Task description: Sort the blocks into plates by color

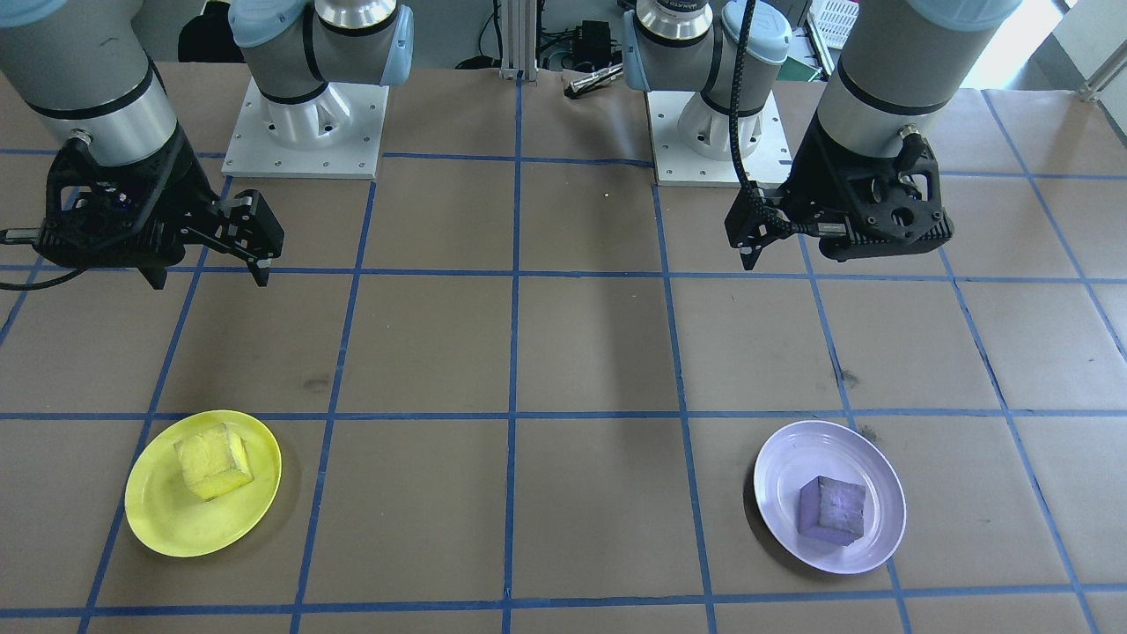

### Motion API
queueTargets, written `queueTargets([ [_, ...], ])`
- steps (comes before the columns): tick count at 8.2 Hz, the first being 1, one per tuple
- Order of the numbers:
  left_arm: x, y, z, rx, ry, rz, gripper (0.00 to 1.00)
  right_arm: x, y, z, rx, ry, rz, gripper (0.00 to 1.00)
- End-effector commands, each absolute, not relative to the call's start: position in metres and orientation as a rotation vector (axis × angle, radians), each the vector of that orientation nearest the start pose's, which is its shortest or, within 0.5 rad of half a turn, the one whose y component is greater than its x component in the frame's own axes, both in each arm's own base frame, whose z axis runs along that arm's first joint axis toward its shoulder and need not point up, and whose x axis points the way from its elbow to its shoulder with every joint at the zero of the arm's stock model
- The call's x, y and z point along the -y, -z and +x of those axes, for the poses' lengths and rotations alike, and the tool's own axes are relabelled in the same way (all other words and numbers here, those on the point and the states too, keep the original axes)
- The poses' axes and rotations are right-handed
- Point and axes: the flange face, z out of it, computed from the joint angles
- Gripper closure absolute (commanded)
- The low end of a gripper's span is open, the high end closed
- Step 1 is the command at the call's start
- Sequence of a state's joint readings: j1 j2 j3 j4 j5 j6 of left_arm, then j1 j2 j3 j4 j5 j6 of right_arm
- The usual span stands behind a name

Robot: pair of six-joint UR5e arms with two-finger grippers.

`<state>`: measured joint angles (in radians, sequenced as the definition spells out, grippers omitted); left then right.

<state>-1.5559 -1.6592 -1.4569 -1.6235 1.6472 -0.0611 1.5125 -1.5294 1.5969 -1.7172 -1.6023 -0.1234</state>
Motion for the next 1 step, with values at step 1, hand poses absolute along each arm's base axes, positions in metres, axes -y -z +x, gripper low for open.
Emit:
queueTargets([
  [1,0.5291,-0.4926,-0.1179,-3.065,-0.042,-0.116,0.03,0.5229,-0.4694,0.0996,-3.178,0.121,-0.105,0.00],
])
